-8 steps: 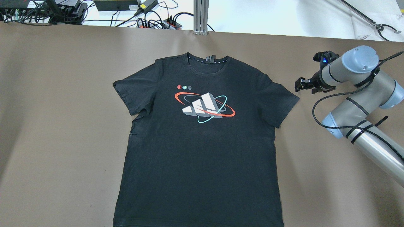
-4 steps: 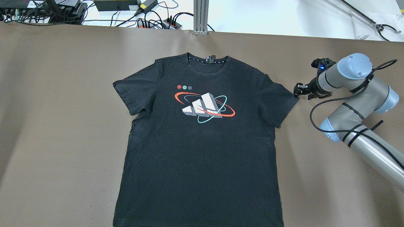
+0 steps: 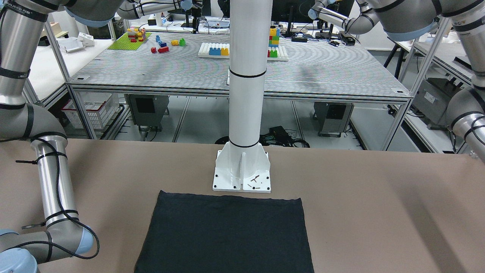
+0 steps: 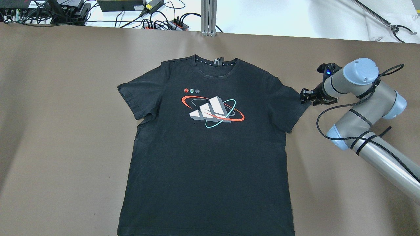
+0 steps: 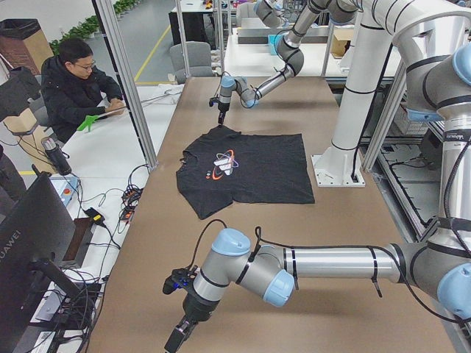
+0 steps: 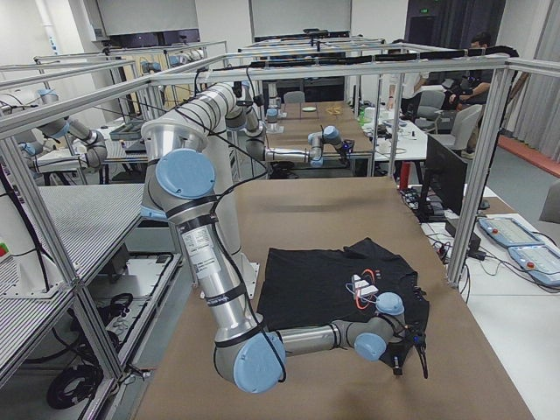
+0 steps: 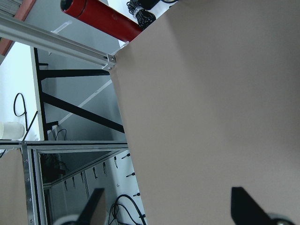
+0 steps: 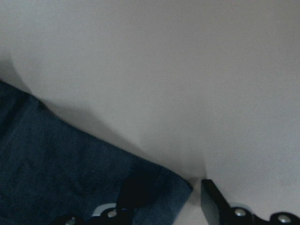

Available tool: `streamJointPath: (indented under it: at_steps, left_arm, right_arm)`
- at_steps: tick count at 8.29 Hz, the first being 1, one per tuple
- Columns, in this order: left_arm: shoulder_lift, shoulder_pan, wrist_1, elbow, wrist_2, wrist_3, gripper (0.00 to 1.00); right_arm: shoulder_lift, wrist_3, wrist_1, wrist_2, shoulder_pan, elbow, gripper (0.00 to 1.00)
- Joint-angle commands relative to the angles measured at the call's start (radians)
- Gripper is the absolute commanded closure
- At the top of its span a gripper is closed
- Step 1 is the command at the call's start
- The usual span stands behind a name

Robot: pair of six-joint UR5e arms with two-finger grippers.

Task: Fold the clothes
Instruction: 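Move the right gripper to the sleeve nearest it and grasp it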

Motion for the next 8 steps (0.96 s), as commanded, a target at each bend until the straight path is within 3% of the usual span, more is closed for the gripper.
streamJointPath:
  at_steps: [1,2,6,8]
  left_arm:
    - [0.002,0.0,0.001,-0.003,-0.002,-0.001,0.06]
    - [0.007,0.0,-0.001,-0.003,-0.005,-0.002,0.06]
    - [0.01,0.003,-0.001,0.001,-0.007,-0.002,0.06]
    - [0.01,0.005,-0.001,0.001,-0.007,-0.002,0.06]
  right_arm:
    - [0.005,-0.003,-0.001,0.002,-0.004,0.011,0.9]
    - [0.017,-0.003,-0.001,0.002,-0.005,0.012,1.0]
    - [0.114,0.01,-0.027,-0.008,-0.013,0.074,1.0]
    - [0.146,0.079,-0.03,-0.026,-0.08,0.077,1.0]
